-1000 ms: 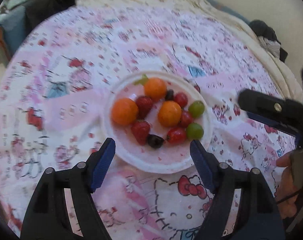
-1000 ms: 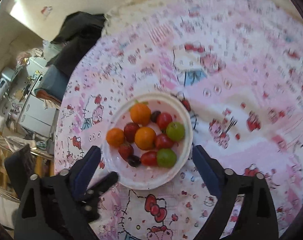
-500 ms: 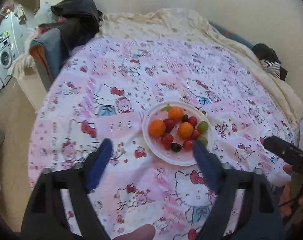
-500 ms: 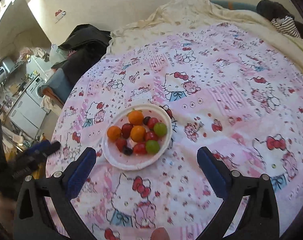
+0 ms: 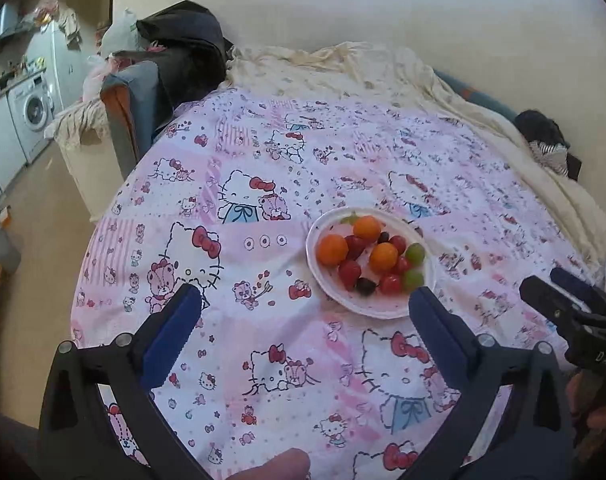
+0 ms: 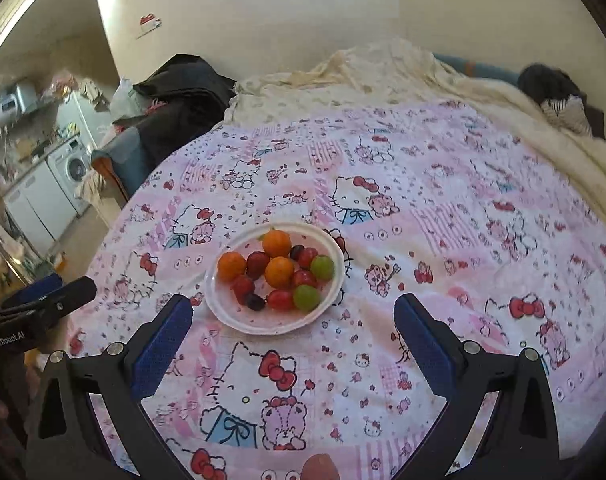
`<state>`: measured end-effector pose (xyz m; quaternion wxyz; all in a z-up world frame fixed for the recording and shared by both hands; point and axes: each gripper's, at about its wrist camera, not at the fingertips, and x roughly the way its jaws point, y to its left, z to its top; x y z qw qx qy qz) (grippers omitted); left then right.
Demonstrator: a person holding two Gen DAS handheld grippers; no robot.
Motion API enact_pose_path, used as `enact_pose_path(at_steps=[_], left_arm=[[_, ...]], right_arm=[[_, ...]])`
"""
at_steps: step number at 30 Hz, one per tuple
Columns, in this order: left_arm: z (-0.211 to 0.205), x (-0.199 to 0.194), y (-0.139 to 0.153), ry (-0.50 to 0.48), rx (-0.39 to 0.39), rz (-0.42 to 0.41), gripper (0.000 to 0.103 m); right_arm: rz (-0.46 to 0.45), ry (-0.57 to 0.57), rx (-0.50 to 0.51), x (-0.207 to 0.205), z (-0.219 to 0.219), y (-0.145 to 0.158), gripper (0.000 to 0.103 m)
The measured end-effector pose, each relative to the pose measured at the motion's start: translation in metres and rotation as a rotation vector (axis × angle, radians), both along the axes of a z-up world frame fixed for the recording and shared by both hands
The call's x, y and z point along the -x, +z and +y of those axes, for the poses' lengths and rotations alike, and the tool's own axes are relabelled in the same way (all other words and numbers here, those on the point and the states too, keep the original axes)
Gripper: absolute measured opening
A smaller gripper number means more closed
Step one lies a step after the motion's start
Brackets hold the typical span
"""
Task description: Organize fruits
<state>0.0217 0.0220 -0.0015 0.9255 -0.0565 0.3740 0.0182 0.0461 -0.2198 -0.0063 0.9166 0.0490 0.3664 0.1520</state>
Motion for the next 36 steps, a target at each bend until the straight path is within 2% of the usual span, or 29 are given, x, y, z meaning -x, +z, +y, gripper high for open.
enact_pose_path(at_steps=[3,10,36], left_arm=[[-0.008,0.000,-0.005,-0.011,-0.025,0.002,0.102],[-0.006,-0.001,-0.005,0.012,-0.013,0.006,0.102],[-0.002,-0.002,-0.003,0.027,-0.003,0.000,0.102]], right_arm=[[-0.025,-0.009,0.018,0.001,0.008,-0.002,0.103],[-0.084,0.016,0.044,0.002,0.019,0.000,0.103],[-0.052,-0.002,0.034,0.000,0.013,-0.005,0.103]])
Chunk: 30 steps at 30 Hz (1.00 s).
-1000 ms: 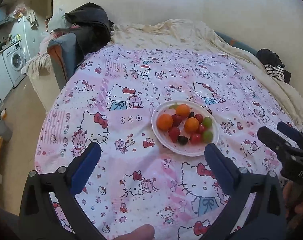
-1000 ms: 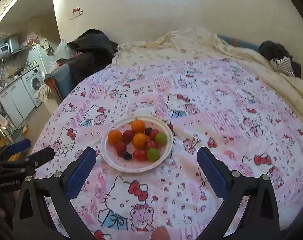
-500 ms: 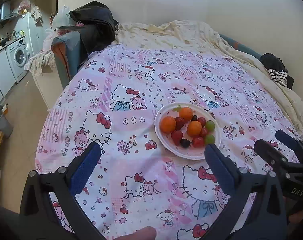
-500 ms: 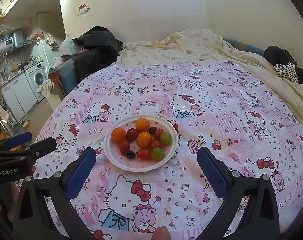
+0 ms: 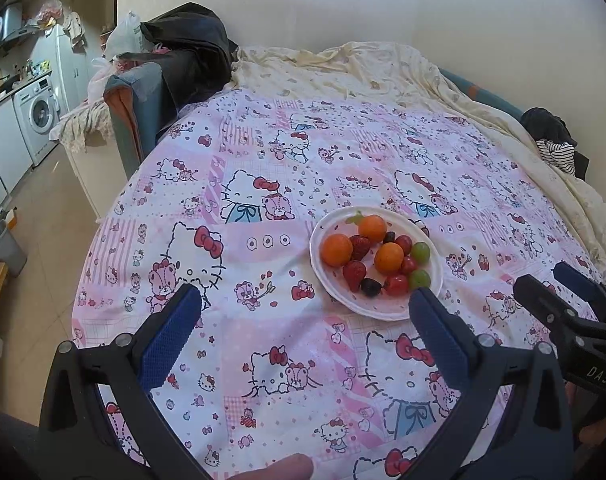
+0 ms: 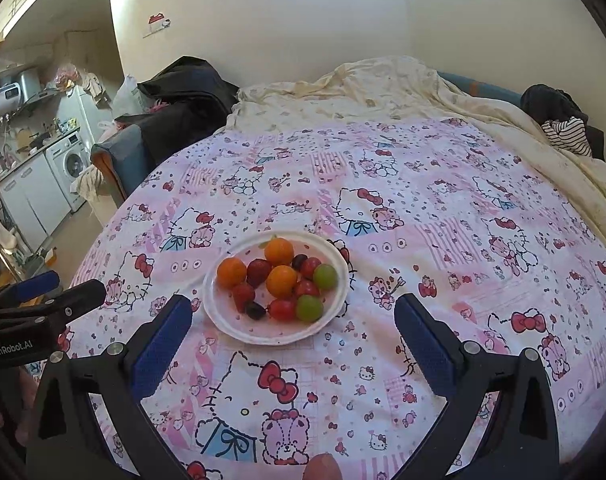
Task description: Organize fruits
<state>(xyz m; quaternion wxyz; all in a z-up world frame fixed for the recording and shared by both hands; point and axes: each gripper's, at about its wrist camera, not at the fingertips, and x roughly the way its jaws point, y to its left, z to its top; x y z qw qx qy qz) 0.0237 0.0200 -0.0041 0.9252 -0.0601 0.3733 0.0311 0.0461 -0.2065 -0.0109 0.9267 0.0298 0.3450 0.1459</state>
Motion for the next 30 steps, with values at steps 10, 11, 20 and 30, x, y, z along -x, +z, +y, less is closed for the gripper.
enact_pose_path(at_steps=[10,11,20,30], left_arm=[[0.0012,-0.0008,0.0006,0.003,0.004,0.000,0.102],[0.0014,-0.0008,0.0006,0.003,0.005,0.001,0.102],[-0.0010,-0.0009,0.0014,0.004,0.006,0.000,0.102],[-0.0031,-0.0013,0.0020,0.008,0.006,-0.003,0.102]], right_arm=[[0.000,-0.008,0.001,0.0010,-0.0014,-0.0002,0.103],[0.002,-0.009,0.000,0.0010,-0.0014,-0.0004,0.103],[0.001,-0.010,0.008,0.0007,0.0001,-0.0001,0.103],[-0.002,-0.011,0.011,0.0003,0.0009,0.0009,0.103]])
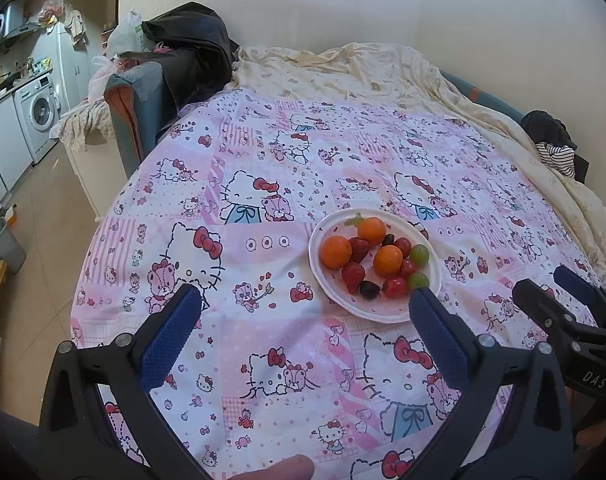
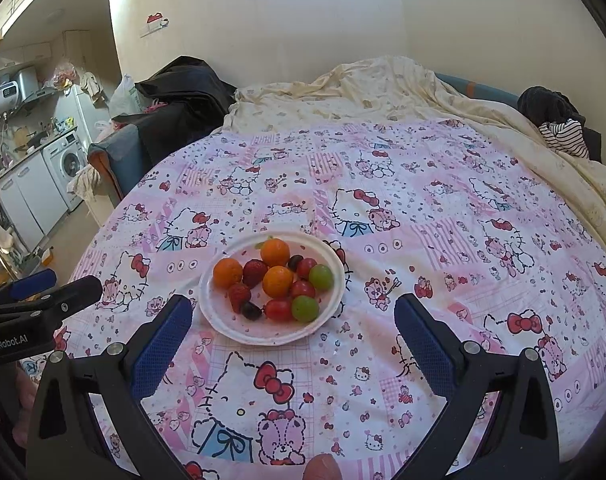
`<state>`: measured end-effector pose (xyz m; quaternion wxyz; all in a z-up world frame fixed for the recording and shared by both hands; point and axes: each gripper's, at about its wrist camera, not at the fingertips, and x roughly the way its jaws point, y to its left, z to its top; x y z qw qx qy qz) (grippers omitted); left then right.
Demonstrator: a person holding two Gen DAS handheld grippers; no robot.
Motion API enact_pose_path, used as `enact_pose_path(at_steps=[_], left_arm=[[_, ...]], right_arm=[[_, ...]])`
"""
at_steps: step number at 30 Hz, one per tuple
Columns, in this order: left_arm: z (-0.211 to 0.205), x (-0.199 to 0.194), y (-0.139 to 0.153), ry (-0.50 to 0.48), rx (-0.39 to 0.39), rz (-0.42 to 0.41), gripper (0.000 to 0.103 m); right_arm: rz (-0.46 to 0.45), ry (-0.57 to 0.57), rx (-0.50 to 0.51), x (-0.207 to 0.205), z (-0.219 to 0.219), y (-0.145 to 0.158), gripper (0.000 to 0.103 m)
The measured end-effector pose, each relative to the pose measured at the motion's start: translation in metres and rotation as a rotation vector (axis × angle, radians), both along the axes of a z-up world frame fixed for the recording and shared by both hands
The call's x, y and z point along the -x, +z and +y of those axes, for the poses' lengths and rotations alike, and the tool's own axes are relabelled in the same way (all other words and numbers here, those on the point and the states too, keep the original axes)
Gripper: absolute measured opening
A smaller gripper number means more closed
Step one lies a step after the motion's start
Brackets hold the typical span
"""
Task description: Organize fruits
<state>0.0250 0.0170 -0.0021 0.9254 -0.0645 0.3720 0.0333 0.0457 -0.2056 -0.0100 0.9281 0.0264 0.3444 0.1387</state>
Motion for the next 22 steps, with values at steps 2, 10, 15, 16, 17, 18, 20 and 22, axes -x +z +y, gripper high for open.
enact_pose_path(at_steps=[2,10,15,16,17,18,20,22], left_arm=[[-0.0001,-0.0001,0.0001,-0.001,0.000,0.000,0.102],[0.0000,0.0002,0.0002,0.000,0.000,0.000,0.102],[-0.0005,0.0003,0.0004,0.001,-0.001,-0.001,0.102],[-0.0006,0.0000,0.0004,0.003,-0.001,-0.001,0.102],[-0.0006,0.0001,0.0003,0.002,-0.001,0.000,0.102],[-0.0003,0.0001,0.0003,0.000,-0.001,0.000,0.102],[-0.0007,0.0007,0.0004,-0.001,0.000,0.001,0.103],[-0.0003,0.0017,0.0007,-0.001,0.003,0.000,0.103]], right_arm=[[0.000,0.001,0.002,0.0000,0.0001,0.0000,0.103],[-0.002,0.000,0.004,-0.0001,-0.0002,0.0005,0.103],[-0.003,0.003,0.011,-0.0007,-0.0007,0.0007,0.103],[-0.004,0.003,0.011,-0.0005,-0.0006,0.0007,0.103],[-0.004,0.004,0.012,-0.0004,-0.0007,0.0003,0.103],[-0.003,0.005,0.011,-0.0011,-0.0011,0.0004,0.103],[-0.002,0.007,0.011,-0.0008,-0.0008,-0.0002,0.103],[-0.003,0.008,0.012,-0.0007,-0.0006,-0.0004,0.103]])
